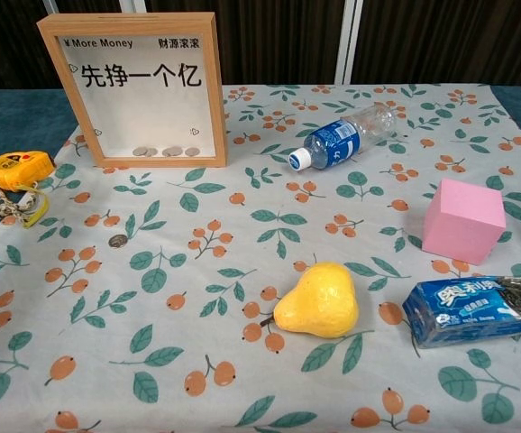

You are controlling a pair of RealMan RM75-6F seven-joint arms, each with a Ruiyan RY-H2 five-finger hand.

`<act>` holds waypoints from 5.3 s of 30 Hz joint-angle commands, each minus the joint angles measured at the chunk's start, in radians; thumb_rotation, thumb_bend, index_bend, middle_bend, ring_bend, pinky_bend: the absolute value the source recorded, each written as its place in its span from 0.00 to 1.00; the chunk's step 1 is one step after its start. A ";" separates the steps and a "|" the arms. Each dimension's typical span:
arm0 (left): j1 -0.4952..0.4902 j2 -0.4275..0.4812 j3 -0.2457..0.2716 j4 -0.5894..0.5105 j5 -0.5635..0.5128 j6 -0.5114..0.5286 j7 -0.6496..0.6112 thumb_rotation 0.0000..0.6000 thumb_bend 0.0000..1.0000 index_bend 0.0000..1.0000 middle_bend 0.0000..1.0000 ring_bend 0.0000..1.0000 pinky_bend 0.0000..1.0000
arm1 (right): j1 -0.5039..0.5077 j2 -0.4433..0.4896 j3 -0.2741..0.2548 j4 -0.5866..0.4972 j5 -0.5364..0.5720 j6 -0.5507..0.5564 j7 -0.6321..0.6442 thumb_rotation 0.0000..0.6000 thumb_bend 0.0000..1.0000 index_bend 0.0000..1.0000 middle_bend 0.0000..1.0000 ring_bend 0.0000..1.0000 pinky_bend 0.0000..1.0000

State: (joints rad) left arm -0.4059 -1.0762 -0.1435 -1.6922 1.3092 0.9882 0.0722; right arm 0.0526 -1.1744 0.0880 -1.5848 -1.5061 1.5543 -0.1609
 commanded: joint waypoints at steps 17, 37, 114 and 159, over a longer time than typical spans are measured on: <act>-0.285 -0.266 -0.028 0.070 -0.362 -0.142 0.353 1.00 0.09 0.14 0.00 0.00 0.00 | -0.002 0.005 0.009 -0.004 0.016 0.001 0.007 1.00 0.30 0.08 0.00 0.00 0.00; -0.350 -0.395 0.016 0.189 -0.415 -0.114 0.411 1.00 0.09 0.16 0.00 0.00 0.00 | -0.001 0.009 0.010 -0.003 0.017 -0.002 0.007 1.00 0.30 0.08 0.00 0.00 0.00; -0.378 -0.496 0.063 0.291 -0.417 -0.079 0.468 1.00 0.09 0.38 0.00 0.00 0.00 | -0.003 0.009 0.016 -0.003 0.024 0.001 0.005 1.00 0.30 0.08 0.00 0.00 0.00; -0.373 -0.502 0.094 0.282 -0.399 -0.088 0.511 1.00 0.31 0.59 0.00 0.00 0.00 | -0.004 0.015 0.016 -0.011 0.032 -0.006 0.015 1.00 0.30 0.08 0.00 0.00 0.00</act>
State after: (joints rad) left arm -0.7780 -1.5790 -0.0500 -1.4076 0.9132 0.8997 0.5791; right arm 0.0488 -1.1590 0.1037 -1.5959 -1.4736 1.5487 -0.1459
